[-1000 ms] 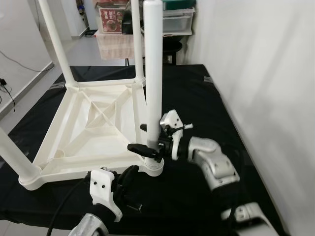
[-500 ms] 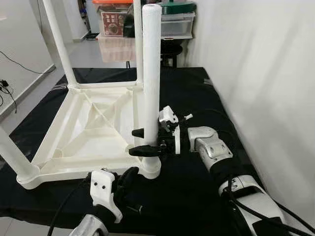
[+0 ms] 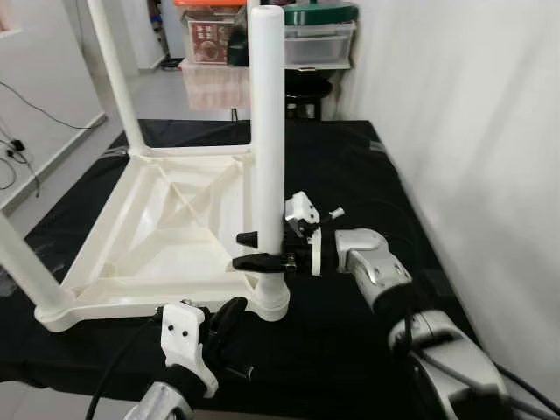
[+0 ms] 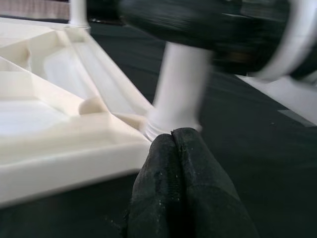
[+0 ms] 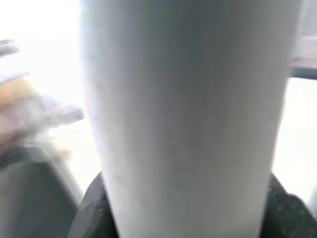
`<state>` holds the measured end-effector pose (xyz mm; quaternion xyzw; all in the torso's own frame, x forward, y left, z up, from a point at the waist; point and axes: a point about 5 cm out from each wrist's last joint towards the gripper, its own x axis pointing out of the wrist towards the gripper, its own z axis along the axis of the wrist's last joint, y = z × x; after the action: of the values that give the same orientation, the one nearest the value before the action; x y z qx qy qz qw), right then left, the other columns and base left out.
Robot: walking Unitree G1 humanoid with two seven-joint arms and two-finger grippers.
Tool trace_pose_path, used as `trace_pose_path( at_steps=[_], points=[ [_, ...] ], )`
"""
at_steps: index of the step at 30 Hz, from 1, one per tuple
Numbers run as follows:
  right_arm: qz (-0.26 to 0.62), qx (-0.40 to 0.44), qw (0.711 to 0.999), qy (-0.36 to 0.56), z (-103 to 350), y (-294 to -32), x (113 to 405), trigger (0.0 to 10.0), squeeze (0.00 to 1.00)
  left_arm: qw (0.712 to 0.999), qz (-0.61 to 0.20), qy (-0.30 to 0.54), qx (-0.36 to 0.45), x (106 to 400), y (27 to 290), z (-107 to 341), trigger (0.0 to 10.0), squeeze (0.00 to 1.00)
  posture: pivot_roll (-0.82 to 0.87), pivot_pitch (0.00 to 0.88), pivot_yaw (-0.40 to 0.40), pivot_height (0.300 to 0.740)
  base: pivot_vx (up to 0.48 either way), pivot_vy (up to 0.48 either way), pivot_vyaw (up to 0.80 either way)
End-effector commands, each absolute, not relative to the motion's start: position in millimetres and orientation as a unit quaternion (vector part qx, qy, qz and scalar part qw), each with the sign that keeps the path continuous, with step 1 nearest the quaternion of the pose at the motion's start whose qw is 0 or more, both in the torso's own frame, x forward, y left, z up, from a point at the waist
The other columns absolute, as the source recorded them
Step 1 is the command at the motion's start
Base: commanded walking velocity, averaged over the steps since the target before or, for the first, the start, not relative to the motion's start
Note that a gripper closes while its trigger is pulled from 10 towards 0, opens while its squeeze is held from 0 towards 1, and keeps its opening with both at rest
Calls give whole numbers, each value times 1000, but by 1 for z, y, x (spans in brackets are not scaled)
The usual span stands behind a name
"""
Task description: Building children table
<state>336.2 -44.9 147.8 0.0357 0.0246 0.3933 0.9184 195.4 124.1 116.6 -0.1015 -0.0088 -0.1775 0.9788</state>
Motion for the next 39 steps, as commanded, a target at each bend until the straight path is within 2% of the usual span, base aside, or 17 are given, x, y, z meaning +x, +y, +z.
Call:
trace_pose_path(
  at_steps=[1,4,9,10,11,12,13,14,15,20,22,23,32,33,37,38,39],
  points=[
    [267,53,956,108,121,-62,330,0,0,979,-176,-4,-99,193,125,116,10000,0,8,0,-25,740,0,0,0],
    [371,-11,925,85,120,-44,317,0,0,978,-181,0,-101,193,125,114,10000,0,1,0,-17,740,0,0,0],
    [376,-6,921,106,115,-44,329,0,0,977,-189,3,-100,192,124,114,10000,0,13,0,-22,740,0,0,0],
    [373,-10,921,109,115,-43,330,8275,0,978,-184,0,-99,192,125,114,10000,0,16,0,-20,740,0,0,0],
    [376,-7,920,111,115,-42,330,10000,0,979,-178,-1,-99,191,125,115,10000,0,16,0,-20,740,0,0,0],
    [377,-4,919,112,117,-41,328,10000,0,980,-174,-2,-99,191,125,115,10000,0,22,0,-18,740,0,0,0],
    [382,-4,918,111,119,-40,326,10000,525,980,-172,-3,-99,191,125,115,10000,0,22,0,-18,740,0,0,0],
    [382,-4,918,111,119,-40,326,10000,525,980,-172,-3,-99,191,125,115,10000,0,22,0,-18,740,0,0,0],
    [395,-1,913,105,122,-38,325,10000,1000,980,-173,-2,-99,191,125,115,10000,0,22,0,-18,740,0,0,0],
    [537,-7,842,55,142,-30,316,10000,1000,979,-178,-1,-103,192,125,115,10000,0,19,0,-15,740,0,0,0],
    [567,-18,822,41,146,-33,317,10000,875,979,-178,-1,-103,193,125,115,10000,0,21,0,-13,740,0,0,0],
    [594,-31,803,33,148,-38,323,10000,0,978,-179,-1,-103,194,125,115,10000,0,23,0,-13,740,0,0,0],
    [617,-29,785,48,155,-38,346,10000,0,979,-178,-2,-100,196,125,114,10000,0,38,0,-15,740,0,0,0],
    [622,-26,782,43,158,-37,349,3216,0,979,-178,-2,-99,196,124,114,10000,0,43,0,-17,740,0,0,0],
    [631,-22,774,35,163,-37,351,3216,0,979,-178,-3,-97,196,124,114,10000,0,46,0,-18,740,0,0,0],
    [636,-19,770,33,165,-37,352,0,0,979,-177,-3,-96,196,124,114,10000,0,47,0,-18,740,0,0,0],
    [640,-16,768,32,166,-38,353,0,0,980,-177,-3,-96,196,124,114,10000,0,47,0,-18,740,0,0,0]
  ],
)
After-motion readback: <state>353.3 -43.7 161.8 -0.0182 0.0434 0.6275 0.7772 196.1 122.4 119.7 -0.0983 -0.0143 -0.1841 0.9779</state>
